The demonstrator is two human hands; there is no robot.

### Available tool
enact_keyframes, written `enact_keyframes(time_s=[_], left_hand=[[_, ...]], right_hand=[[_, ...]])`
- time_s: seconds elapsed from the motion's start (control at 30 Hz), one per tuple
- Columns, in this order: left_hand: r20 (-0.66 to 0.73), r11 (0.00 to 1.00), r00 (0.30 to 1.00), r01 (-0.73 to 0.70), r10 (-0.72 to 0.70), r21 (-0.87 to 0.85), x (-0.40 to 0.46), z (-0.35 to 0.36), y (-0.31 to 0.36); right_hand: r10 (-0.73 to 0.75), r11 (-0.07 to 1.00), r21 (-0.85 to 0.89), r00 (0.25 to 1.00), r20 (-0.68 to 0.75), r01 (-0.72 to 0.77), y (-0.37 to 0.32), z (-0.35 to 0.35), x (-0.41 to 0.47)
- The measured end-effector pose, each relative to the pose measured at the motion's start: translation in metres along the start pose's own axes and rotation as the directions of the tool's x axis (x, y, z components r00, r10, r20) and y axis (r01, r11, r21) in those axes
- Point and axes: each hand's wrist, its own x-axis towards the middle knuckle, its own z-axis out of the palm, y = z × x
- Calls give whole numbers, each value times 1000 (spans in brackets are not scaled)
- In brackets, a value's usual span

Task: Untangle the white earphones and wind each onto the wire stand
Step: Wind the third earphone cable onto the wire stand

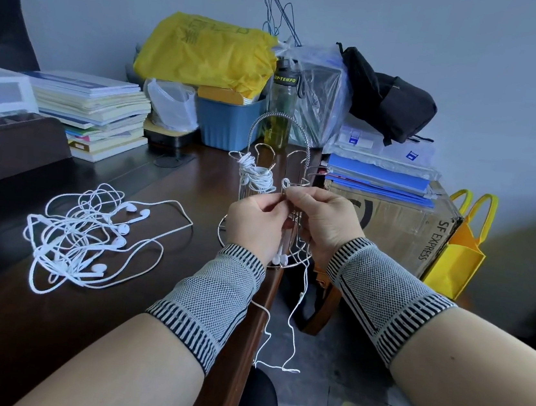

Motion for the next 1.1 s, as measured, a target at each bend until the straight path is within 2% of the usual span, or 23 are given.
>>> enact_keyframes(time_s=[0.17,0.37,0.67,0.9,1.1], left_hand=[[-29,1000,999,12,-13,-11,0,0,1],[-5,999,999,38,-38,-8,0,-1,0],[49,993,994,101,-98,-62,3,-3,0],[53,989,991,128,-124,-76,2,-2,1],[65,969,976,215,-208,-124,0,-1,4]], right_hand=[[8,999,38,1000,25,-9,0,-3,-6],[30,998,60,998,-57,-27,8,-15,-8],[-70,995,-76,996,-51,66,-2,-15,-12],[-78,991,-116,996,-49,72,4,-18,-14],[-51,989,-141,998,-42,45,4,-18,-12]])
